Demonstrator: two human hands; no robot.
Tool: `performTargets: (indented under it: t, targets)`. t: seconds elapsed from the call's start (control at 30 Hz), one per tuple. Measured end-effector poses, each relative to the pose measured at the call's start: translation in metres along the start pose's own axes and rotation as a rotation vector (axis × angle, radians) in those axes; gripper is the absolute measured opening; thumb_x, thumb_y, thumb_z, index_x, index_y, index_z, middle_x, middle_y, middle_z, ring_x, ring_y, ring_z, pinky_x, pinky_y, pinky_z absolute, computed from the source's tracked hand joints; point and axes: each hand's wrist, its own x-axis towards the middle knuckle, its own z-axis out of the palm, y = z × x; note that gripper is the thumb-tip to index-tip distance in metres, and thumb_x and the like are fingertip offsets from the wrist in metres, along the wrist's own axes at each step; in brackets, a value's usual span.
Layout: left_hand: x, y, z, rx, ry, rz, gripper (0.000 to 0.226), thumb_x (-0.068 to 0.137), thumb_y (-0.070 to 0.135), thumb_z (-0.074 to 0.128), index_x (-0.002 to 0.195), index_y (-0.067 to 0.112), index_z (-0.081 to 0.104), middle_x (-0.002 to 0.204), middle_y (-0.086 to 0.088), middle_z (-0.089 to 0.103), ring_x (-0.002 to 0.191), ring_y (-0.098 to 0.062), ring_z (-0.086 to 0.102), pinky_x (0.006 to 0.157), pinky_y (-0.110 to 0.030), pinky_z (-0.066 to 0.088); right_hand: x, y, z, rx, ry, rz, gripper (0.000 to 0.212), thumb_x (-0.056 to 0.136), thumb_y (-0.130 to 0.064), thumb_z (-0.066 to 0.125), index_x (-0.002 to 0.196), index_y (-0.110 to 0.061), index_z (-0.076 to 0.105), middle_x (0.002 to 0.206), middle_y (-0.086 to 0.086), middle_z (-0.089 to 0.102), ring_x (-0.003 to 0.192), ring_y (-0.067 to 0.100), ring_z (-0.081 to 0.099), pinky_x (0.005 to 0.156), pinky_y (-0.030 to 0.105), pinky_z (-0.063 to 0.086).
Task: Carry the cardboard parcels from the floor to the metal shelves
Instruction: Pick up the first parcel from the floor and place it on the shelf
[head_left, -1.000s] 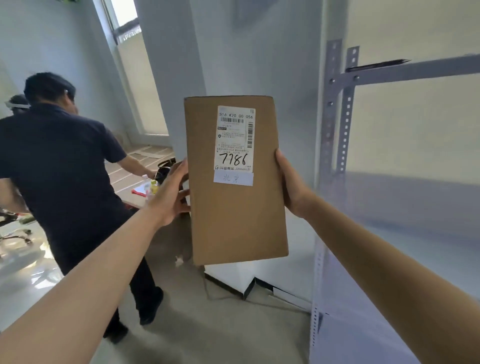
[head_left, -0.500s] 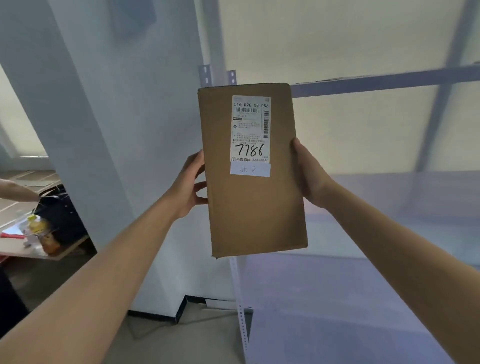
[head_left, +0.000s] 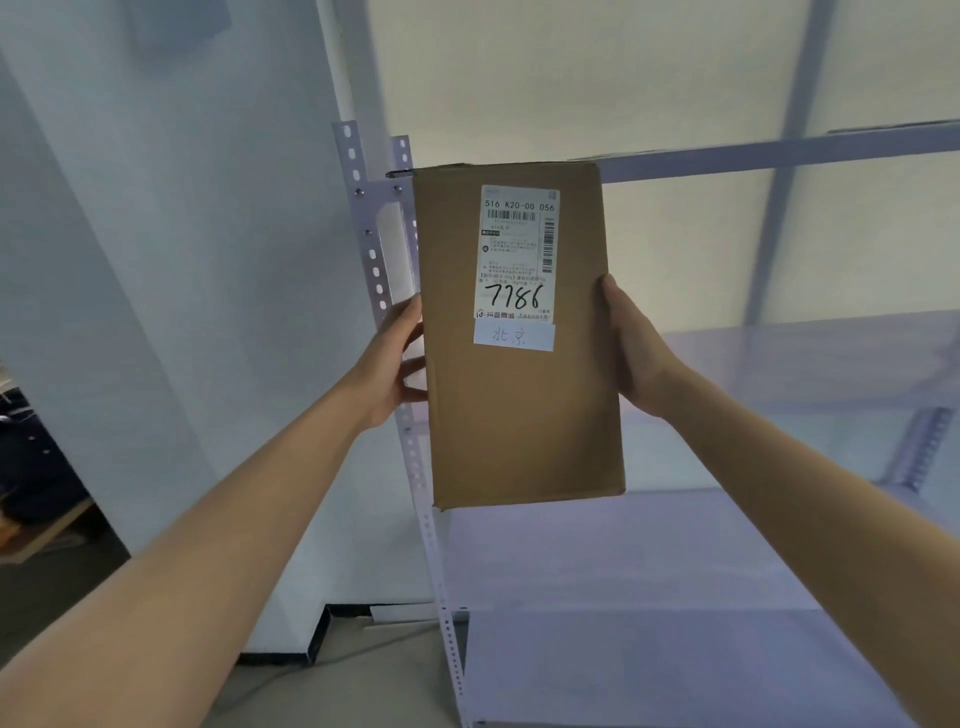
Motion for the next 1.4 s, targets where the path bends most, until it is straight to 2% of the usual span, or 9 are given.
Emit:
performTargets:
  t: [0.1,0.17,0.23,0.5,0.67,0.87,1.03,1.2,1.4]
  targets:
    - [0.001,-0.005,0.001,-0.013,-0.014,-0.003,0.055,0.095,0.062,0.039,0.139,0.03,0.044,0.133,-0.013,0.054,0.085,-0.018,0.059,0.056,-0.032,0.055,-0.002,0.007,-0.001,-0.001,0.007,0.014,0.092,0.067,-0.09,0.05,0.145,-0.043,0.051,0.147,-0.013,0.058,0.137,0.022,0.053,0.118,0.052,0.036]
    - [0.005,-0.01,0.0,-0.009,-0.04,-0.024,0.063,0.095,0.062,0.039,0.141,0.019,0.041,0.152,-0.021,0.035,0.106,-0.044,0.059,0.057,-0.032,0.054,-0.003,0.011,-0.001,0.001,0.006,0.013,0.089,0.068,-0.089,0.05,0.144,-0.042,0.053,0.145,-0.013,0.06,0.134,0.021,0.056,0.117,0.05,0.039]
    - [0.009,-0.017,-0.002,-0.04,-0.062,-0.051,0.068,0.095,0.062,0.038,0.143,0.014,0.04,0.154,-0.027,0.023,0.133,-0.061,0.027,0.054,-0.031,0.052,-0.004,0.016,0.0,0.002,0.011,0.017,0.087,0.07,-0.087,0.049,0.144,-0.041,0.053,0.144,-0.012,0.061,0.132,0.02,0.058,0.116,0.049,0.041]
    - [-0.005,-0.082,-0.016,-0.033,-0.026,-0.16,0.063,0.091,0.067,0.039,0.14,0.027,0.042,0.132,-0.014,0.056,0.13,-0.047,0.044,0.062,-0.033,0.053,-0.027,0.076,0.022,0.024,0.054,0.082,0.086,0.076,-0.087,0.046,0.147,-0.04,0.05,0.148,-0.014,0.057,0.14,0.017,0.051,0.122,0.05,0.032]
    - [-0.038,-0.179,-0.024,-0.066,-0.057,-0.317,0.07,0.072,0.077,0.054,0.132,0.043,0.048,0.143,0.006,0.053,0.13,-0.027,0.051,0.08,-0.045,0.056,-0.076,0.174,0.032,0.072,0.071,0.201,0.067,0.097,-0.069,0.032,0.148,-0.03,0.051,0.142,-0.008,0.064,0.131,0.015,0.06,0.118,0.045,0.039]
    - [-0.077,-0.284,-0.018,-0.158,-0.021,-0.512,0.064,0.074,0.069,0.056,0.131,0.039,0.051,0.137,0.006,0.058,0.122,-0.025,0.056,0.071,-0.04,0.056,-0.115,0.283,0.029,0.058,0.112,0.343,0.06,0.099,-0.065,0.035,0.145,-0.032,0.053,0.138,-0.014,0.066,0.132,0.012,0.058,0.117,0.041,0.041]
    - [-0.102,-0.358,-0.016,-0.194,-0.018,-0.625,0.062,0.07,0.069,0.058,0.127,0.044,0.054,0.136,0.012,0.06,0.123,-0.022,0.056,0.083,-0.047,0.055,-0.138,0.357,0.025,0.084,0.16,0.485,0.051,0.102,-0.058,0.035,0.132,-0.026,0.062,0.108,-0.02,0.078,0.102,-0.001,0.073,0.097,0.029,0.053]
    - [-0.12,-0.395,-0.018,-0.208,-0.034,-0.659,0.063,0.07,0.072,0.058,0.128,0.047,0.054,0.135,0.019,0.061,0.122,-0.021,0.057,0.079,-0.044,0.056,-0.153,0.396,0.027,0.064,0.144,0.582,0.078,0.083,-0.08,0.046,0.146,-0.035,0.053,0.144,-0.014,0.062,0.137,0.015,0.053,0.121,0.047,0.033]
    - [-0.127,-0.405,-0.019,-0.215,-0.029,-0.659,0.058,0.07,0.071,0.058,0.123,0.048,0.056,0.134,0.017,0.061,0.111,-0.019,0.059,0.068,-0.037,0.054,-0.152,0.406,0.026,0.067,0.11,0.6,0.078,0.078,-0.085,0.044,0.144,-0.044,0.052,0.147,-0.016,0.058,0.14,0.017,0.049,0.122,0.05,0.03]
